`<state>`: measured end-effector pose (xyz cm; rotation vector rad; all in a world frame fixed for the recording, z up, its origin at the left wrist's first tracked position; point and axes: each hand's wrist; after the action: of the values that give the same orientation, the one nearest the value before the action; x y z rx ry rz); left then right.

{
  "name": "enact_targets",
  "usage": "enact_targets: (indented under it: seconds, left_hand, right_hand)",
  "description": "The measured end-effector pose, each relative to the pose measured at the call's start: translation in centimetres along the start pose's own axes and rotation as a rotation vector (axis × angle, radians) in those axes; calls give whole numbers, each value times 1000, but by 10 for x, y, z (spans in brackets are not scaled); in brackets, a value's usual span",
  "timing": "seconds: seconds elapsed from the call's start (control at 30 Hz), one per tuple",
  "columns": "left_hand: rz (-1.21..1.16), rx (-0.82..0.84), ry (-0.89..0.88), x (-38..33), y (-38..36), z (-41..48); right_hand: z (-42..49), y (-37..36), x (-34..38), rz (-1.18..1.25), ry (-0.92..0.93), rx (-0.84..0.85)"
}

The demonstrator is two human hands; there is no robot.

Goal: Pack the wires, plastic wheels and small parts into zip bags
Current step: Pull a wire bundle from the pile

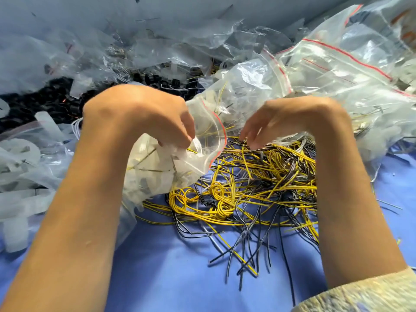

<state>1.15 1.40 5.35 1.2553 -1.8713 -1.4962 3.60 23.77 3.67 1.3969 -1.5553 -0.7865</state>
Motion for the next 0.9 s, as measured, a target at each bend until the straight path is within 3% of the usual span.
enact_targets:
  seconds: [0.27, 0.33, 0.43, 0.6, 0.9]
  left_hand:
    - [52, -322, -397, -41, -15, 2]
    - [44, -267, -399, -56, -25, 7]
    - [160, -104, -266, -63, -46, 24]
    - [218, 133, -69, -40, -59, 43]
    - [155, 224, -30, -27, -52, 44]
  right_hand:
    - [17, -13, 22, -4, 112, 95]
    - [15, -14, 22, -50, 94, 70]
    - [13, -12, 19, -178, 35, 34]
    - [13, -10, 18, -110, 29, 33]
    - [17, -10, 14, -37, 33, 22]
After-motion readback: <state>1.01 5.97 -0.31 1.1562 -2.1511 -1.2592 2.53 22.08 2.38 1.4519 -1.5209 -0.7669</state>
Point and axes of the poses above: each hand's wrist, its own z-axis towards the middle knuckle, its own y-axis out of the back of the hand, x = y × z, and after that the axes turned 4 degrees about -z, right-handed
